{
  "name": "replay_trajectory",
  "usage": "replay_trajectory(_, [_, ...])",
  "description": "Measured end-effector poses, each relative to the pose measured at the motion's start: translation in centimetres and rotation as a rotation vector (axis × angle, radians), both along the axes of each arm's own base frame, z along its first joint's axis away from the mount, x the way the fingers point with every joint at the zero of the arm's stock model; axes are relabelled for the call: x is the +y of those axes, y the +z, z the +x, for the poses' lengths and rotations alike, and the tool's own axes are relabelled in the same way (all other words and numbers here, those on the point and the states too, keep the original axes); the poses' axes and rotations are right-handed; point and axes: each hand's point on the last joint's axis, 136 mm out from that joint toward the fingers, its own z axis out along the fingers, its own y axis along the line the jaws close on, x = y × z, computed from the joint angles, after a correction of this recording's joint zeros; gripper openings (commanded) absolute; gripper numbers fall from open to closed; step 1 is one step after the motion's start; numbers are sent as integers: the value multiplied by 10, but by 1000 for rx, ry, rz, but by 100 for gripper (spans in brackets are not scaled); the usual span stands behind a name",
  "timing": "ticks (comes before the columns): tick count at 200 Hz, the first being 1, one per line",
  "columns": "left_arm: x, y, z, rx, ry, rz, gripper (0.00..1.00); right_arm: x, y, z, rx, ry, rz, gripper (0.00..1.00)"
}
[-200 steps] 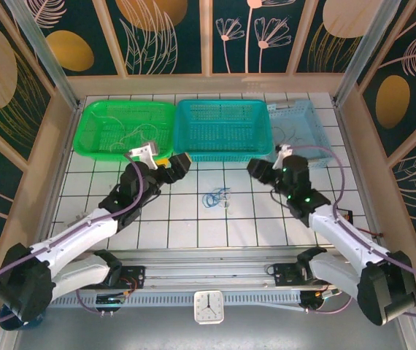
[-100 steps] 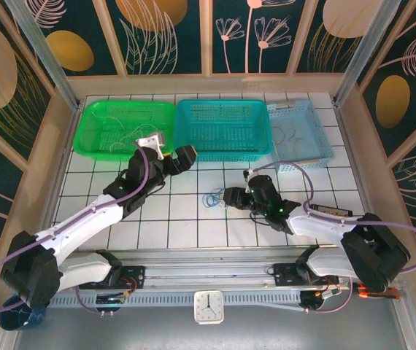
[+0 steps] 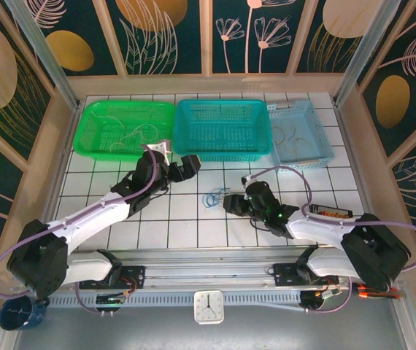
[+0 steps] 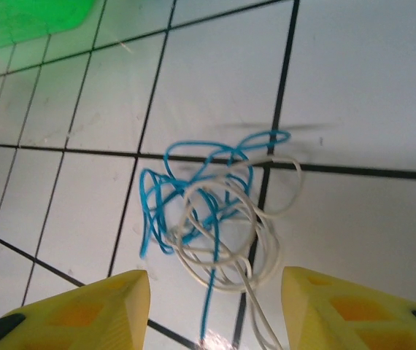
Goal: Untangle the cables
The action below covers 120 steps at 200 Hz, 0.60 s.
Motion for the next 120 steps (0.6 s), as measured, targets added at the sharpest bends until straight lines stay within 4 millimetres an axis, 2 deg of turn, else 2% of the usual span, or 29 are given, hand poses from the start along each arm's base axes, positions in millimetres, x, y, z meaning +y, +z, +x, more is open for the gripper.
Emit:
replay_trajectory(40, [-8, 0, -1, 1, -36, -21, 99, -10, -14, -10, 19, 5, -32, 50])
replay_trajectory(67, [-12, -1, -1, 3, -56, -32, 99, -10, -16, -10, 20, 9, -39, 48])
replay_trajectory(97, [-15, 0, -3, 6, -71, -43, 99, -8, -27, -12, 42, 24, -56, 43])
replay_trajectory(104, [-15, 0, -3, 4, -73, -45, 99, -7, -30, -13, 48, 27, -60, 38])
replay_trajectory(120, [-16, 1, -3, 5, -76, -48, 99, -5, -35, -15, 65, 37, -63, 19])
